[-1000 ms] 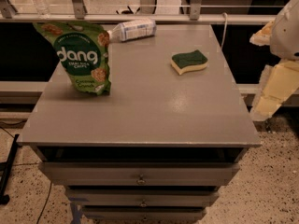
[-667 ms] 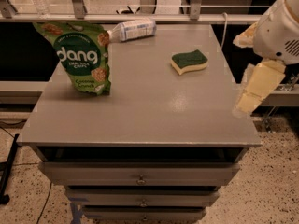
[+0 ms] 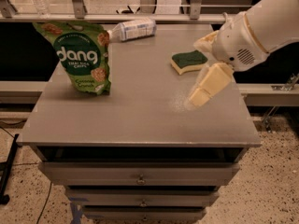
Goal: Pick green rice chip bag
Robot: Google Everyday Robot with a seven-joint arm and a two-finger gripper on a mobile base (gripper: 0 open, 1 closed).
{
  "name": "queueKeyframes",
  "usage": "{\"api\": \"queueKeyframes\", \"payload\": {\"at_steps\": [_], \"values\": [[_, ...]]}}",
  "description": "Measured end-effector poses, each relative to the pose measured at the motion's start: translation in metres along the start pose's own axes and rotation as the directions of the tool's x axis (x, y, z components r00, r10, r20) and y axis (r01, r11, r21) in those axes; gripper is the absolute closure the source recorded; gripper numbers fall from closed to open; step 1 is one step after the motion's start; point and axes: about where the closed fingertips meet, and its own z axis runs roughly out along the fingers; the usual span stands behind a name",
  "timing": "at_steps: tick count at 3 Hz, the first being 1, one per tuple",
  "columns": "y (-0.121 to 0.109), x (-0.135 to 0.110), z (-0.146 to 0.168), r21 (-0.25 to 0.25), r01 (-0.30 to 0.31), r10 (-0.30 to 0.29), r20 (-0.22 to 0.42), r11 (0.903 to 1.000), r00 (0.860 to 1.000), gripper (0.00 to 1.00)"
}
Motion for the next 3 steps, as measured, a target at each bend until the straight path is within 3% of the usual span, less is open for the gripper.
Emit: {"api": "queueKeyframes", "payload": {"at_steps": [2,3], "values": [[-0.002,-0.01,0.001,0.011,-0.001,0.0,0.027,0.9999,1.0,0.0],[-0.012,-0.025,0.023,0.004,-0.018,0.018,0.121,0.9998,0.992,0.0]]}}
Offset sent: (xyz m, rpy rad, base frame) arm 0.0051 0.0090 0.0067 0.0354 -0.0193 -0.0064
